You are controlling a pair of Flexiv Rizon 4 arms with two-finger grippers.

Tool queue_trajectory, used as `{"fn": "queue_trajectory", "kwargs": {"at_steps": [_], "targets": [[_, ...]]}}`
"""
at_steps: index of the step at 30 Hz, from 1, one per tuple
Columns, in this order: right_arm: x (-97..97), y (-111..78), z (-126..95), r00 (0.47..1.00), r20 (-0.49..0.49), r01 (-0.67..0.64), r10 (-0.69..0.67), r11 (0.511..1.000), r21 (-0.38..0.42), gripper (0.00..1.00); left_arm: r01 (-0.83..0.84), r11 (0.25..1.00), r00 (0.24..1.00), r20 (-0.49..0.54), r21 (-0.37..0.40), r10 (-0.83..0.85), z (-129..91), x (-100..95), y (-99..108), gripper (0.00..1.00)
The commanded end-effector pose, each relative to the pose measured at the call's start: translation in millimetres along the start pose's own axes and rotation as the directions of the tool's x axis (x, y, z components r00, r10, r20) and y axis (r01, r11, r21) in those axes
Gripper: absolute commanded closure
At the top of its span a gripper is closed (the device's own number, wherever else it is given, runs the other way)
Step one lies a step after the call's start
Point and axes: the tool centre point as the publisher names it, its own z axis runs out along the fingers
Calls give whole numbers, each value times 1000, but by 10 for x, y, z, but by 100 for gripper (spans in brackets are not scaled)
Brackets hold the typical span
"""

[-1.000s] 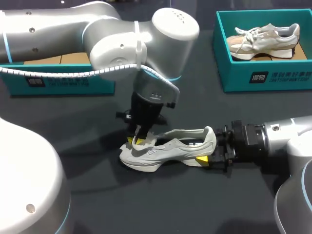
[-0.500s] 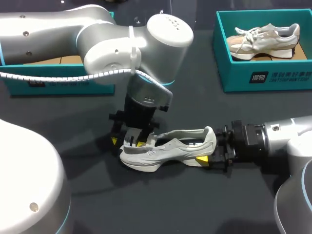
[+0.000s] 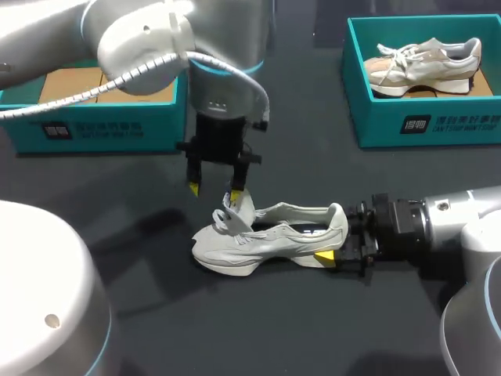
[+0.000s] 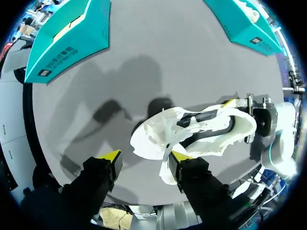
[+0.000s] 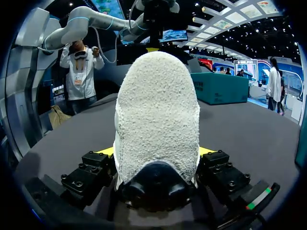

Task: Take the shoe out of the shoebox, open the shoe tongue, remove and reinsert the insole, then place the shoe into the shoebox

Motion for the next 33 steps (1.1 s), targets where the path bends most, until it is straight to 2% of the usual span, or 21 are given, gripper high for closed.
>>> {"fn": "queue_trajectory", "kwargs": {"at_steps": [1, 3, 7, 14, 23, 25, 27, 28, 33], "targets": [[-5, -5, -9, 1000, 1, 0, 0, 1000, 2, 100, -67, 997, 996, -54, 24, 68, -359, 1, -5, 39], [-5, -5, -9, 1000, 1, 0, 0, 1000, 2, 100, -102, 994, 993, -54, 43, 104, -438, 74, -31, 41], [-5, -5, -9, 1000, 1, 0, 0, 1000, 2, 100, -198, 979, 978, -54, 49, 201, -547, 220, -87, 51], [-5, -5, -9, 1000, 1, 0, 0, 1000, 2, 100, -401, 915, 913, -66, 53, 404, -665, 451, -132, 54], [-5, -5, -9, 1000, 1, 0, 0, 1000, 2, 100, -699, 713, 699, -159, 55, 698, -801, 564, -213, 61], [-5, -5, -9, 1000, 1, 0, 0, 1000, 2, 100, -752, 657, 640, -175, 58, 748, -831, 559, -238, 66], [-5, -5, -9, 1000, 1, 0, 0, 1000, 2, 100, -794, 605, 586, -180, 69, 790, -848, 560, -251, 77], [-5, -5, -9, 1000, 1, 0, 0, 1000, 2, 100, -817, 571, 552, -181, 75, 814, -851, 557, -254, 100], [-5, -5, -9, 1000, 1, 0, 0, 1000, 2, 100, -914, 391, 370, -171, 110, 913, -816, 520, -210, 100]]}}
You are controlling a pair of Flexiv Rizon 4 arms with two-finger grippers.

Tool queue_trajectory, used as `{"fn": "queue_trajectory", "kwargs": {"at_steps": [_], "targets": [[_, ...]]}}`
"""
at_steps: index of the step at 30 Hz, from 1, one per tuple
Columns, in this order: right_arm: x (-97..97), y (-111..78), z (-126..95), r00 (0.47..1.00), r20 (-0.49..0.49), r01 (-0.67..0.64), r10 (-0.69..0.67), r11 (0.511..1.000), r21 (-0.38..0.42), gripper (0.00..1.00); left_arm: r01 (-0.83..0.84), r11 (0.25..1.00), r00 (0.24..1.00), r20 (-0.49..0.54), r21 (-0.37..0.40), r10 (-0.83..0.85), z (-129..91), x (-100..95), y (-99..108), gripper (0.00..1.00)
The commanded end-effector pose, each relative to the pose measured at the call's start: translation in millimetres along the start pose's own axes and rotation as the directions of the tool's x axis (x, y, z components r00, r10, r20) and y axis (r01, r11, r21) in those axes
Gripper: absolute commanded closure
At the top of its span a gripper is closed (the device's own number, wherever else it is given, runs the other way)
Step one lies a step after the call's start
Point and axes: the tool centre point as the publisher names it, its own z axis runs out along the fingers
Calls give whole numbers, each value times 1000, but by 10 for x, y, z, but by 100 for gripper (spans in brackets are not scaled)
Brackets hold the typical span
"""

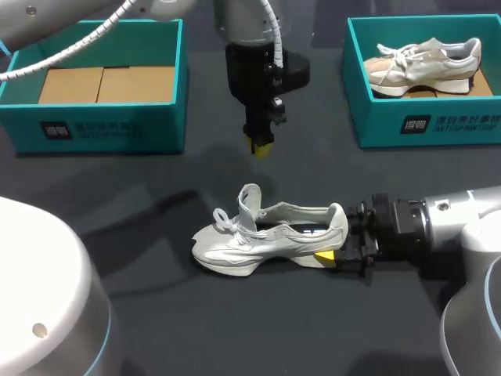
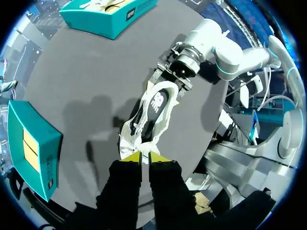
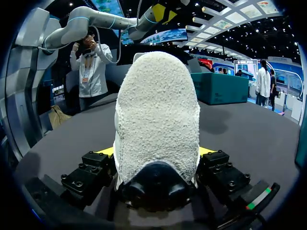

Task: Take the shoe out of the shoebox, open the shoe tongue, remove and reinsert the insole, then place the shoe into the shoebox

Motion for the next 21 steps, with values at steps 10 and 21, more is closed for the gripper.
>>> {"fn": "queue_trajectory", "kwargs": {"at_steps": [10, 21], "targets": [[-5, -5, -8, 1000, 1, -1, 1, 1000, 3, 100, -356, 934, 934, -28, 16, 357, 96, 31, 138, 100], [-5, -5, -8, 1000, 1, -1, 1, 1000, 3, 100, -376, 926, 926, 1, 28, 376, 168, 86, 117, 100]]}}
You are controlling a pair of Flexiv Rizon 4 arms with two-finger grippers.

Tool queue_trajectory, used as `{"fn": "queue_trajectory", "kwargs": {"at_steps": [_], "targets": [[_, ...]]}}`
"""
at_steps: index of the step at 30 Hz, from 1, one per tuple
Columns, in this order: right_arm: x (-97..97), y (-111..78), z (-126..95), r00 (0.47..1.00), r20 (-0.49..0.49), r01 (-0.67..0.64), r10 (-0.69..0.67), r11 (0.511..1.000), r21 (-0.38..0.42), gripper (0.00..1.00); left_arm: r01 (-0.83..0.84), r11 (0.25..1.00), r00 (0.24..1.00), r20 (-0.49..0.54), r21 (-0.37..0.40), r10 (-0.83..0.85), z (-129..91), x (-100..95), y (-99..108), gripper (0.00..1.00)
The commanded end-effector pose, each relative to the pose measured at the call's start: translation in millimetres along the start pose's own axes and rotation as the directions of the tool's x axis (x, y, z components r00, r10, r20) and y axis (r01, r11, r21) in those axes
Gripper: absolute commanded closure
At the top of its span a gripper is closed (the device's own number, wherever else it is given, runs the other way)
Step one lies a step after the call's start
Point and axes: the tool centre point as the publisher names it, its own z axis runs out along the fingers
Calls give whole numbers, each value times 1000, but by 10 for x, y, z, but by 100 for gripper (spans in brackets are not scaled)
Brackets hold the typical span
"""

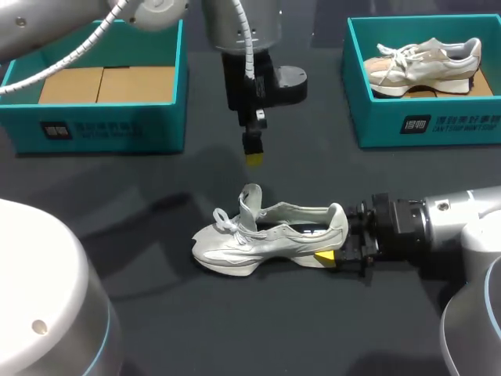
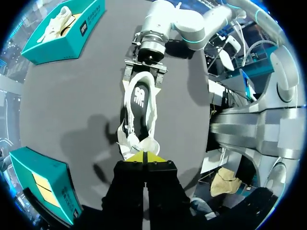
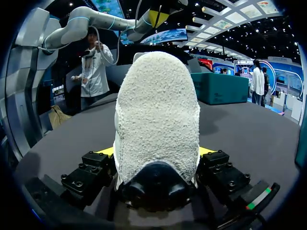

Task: Take the shoe out of the shoebox, open the shoe tongue, remove and reinsert the insole, then place the shoe into the shoebox

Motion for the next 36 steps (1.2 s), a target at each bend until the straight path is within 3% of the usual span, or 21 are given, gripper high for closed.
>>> {"fn": "queue_trajectory", "kwargs": {"at_steps": [1, 8, 23, 30, 36], "targets": [[-4, -4, -7, 1000, 1, 0, 0, 1000, 3, 100, -41, 999, 998, 40, 9, 40, 148, 83, -73, 100], [-4, -4, -7, 1000, 1, 0, 0, 1000, 3, 100, -105, 994, 993, 53, 34, 103, 447, 218, -280, 100], [-4, -4, -7, 1000, 1, 0, 0, 1000, 3, 100, -105, 994, 993, 53, 34, 103, 447, 218, -280, 100], [-4, -4, -7, 1000, 1, 0, 0, 1000, 3, 100, -116, 993, 992, 53, 33, 114, 690, 134, -604, 100], [-4, -4, -7, 1000, 1, 0, 0, 1000, 3, 100, -138, 990, 990, 45, 22, 136, 917, 43, -718, 100]]}}
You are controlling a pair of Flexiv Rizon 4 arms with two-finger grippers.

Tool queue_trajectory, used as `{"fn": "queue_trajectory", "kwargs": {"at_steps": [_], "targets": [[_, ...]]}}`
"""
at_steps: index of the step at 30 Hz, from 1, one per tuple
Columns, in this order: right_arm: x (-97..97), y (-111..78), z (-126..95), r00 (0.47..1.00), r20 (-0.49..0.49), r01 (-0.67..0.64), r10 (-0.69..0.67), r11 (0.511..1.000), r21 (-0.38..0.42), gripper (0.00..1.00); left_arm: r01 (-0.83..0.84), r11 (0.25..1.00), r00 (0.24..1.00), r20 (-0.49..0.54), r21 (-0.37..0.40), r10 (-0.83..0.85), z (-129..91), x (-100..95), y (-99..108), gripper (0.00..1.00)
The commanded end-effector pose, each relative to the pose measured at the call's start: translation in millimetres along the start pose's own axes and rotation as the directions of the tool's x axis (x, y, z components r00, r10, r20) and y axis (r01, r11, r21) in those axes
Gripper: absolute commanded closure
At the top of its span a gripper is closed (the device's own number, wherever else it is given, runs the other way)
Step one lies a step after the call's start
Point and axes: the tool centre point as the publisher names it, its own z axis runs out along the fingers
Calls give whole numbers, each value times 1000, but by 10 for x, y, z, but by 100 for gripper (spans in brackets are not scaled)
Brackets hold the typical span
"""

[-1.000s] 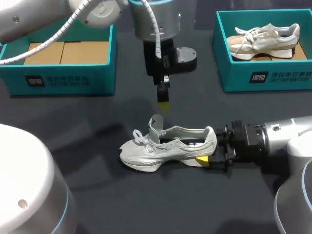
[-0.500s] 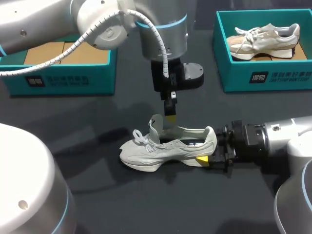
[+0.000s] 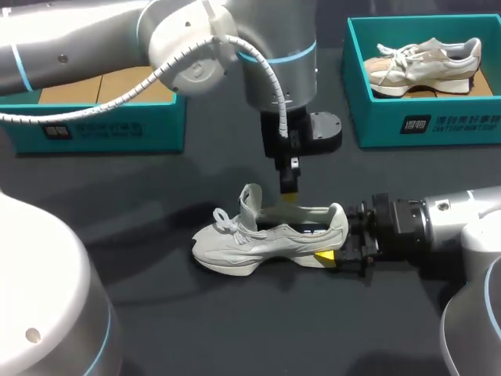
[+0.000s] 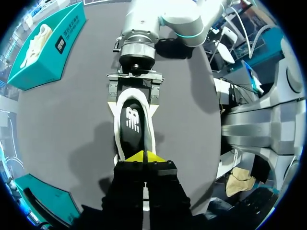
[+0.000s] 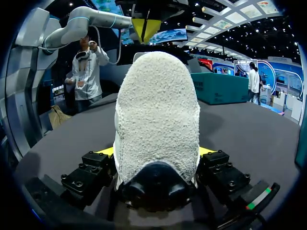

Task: Take the shoe out of the shoebox, open the shoe tongue, remove and reinsert the insole, then place the shoe into the shoebox

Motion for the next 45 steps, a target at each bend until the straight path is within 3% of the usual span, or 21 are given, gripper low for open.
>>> {"fn": "queue_trajectory", "kwargs": {"at_steps": [1, 10, 27, 45], "targets": [[-4, -4, -6, 1000, 1, -1, 1, 1000, 3, 100, -3, 1000, 1000, -17, -25, 2, 230, -93, -147, 100], [-4, -4, -6, 1000, 1, -1, 1, 1000, 3, 100, -19, 998, 999, -41, -61, 17, 529, -154, -210, 100], [-4, -4, -6, 1000, 1, -1, 1, 1000, 3, 100, -14, 994, 996, -90, -107, 4, 900, -215, -96, 100], [-4, -4, -6, 1000, 1, -1, 1, 1000, 3, 100, -61, 989, 988, -146, -136, 41, 1094, -94, 225, 100]]}}
